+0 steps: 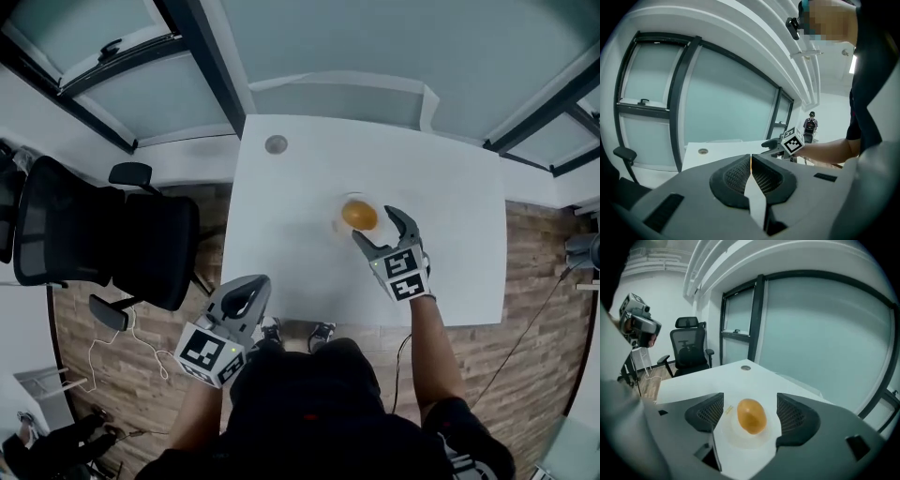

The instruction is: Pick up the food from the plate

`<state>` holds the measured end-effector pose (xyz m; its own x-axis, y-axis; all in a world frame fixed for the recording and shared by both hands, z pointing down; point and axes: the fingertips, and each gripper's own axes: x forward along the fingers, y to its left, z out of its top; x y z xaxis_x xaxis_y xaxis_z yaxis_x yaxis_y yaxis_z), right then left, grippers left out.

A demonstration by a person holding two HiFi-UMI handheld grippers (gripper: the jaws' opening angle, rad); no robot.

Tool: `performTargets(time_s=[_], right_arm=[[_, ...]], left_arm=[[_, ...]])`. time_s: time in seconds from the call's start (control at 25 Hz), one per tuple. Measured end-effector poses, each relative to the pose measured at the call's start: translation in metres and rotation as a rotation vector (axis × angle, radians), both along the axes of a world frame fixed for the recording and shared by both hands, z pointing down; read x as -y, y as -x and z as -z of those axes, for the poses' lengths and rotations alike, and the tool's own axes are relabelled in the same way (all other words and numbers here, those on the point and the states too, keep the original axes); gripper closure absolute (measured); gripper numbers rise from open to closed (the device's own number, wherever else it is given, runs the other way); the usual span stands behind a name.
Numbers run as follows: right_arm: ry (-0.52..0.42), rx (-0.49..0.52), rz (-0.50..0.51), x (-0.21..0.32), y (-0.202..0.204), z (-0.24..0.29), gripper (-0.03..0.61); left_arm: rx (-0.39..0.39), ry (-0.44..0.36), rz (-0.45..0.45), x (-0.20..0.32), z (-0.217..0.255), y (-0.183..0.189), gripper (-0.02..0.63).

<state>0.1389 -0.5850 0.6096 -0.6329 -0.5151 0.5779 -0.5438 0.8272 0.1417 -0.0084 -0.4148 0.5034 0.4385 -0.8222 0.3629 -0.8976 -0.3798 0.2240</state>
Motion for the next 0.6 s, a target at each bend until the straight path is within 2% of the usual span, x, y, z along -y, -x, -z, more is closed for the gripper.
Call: performTargets(time_s=[0.24,0.4,0.6], right_arm=[[0.121,-0.133,0.107,0.023,0.015,-0.069,0.215],[0.201,-0.202,0.174,0.028,0.016,-0.1,0.201],[0.279,-0.265,0.192,0.03,0.016,-0.124,0.196]], left_arm=[[-0.002,0.023,0.114,-0.004,-0.003,0.022,0.586],[0.001,0.018,0.149,-0.002,-0.002,0.025,0.586],[0.007,0.01,0.167,-0.005,-0.001,0.029,0.586]])
